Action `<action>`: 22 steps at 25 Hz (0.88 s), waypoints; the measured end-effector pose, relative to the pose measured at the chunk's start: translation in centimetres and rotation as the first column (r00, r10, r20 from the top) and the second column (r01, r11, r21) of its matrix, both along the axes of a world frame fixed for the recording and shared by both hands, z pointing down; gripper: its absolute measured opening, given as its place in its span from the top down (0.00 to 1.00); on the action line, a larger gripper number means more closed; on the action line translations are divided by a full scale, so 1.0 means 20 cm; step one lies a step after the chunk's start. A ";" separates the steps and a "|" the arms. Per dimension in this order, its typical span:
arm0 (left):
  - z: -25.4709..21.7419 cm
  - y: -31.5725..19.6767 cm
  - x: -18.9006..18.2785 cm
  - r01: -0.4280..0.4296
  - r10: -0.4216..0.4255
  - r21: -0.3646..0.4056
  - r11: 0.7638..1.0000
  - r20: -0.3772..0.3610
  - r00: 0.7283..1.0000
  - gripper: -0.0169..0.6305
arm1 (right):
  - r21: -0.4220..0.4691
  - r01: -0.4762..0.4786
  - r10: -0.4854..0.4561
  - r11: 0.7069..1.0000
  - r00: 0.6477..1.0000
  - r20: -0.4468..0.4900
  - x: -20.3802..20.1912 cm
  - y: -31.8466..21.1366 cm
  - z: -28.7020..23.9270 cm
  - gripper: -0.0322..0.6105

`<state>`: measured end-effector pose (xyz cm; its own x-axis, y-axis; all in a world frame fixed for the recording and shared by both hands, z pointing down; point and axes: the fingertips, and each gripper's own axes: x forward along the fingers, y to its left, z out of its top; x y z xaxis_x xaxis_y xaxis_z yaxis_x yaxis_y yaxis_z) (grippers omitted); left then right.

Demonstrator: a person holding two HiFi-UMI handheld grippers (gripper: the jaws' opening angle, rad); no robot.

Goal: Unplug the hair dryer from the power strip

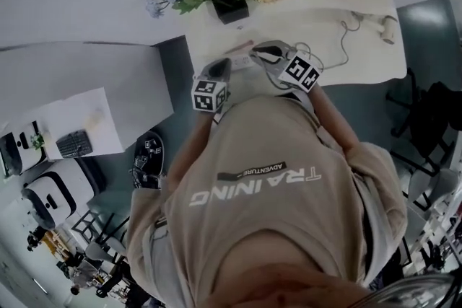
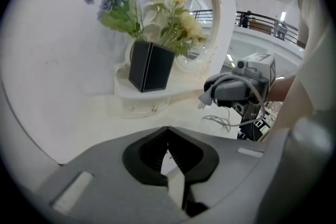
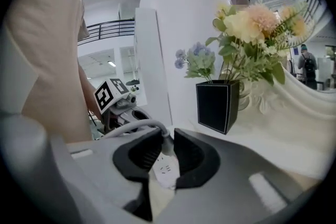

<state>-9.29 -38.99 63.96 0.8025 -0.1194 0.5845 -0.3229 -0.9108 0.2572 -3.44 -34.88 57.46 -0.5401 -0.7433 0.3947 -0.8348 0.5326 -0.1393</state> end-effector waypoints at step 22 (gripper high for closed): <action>-0.52 -0.03 -0.09 0.086 -0.030 0.234 0.968 -0.234 0.972 0.97 | 0.002 0.072 -0.072 0.997 0.993 -0.092 -0.09 0.05 -0.12 0.83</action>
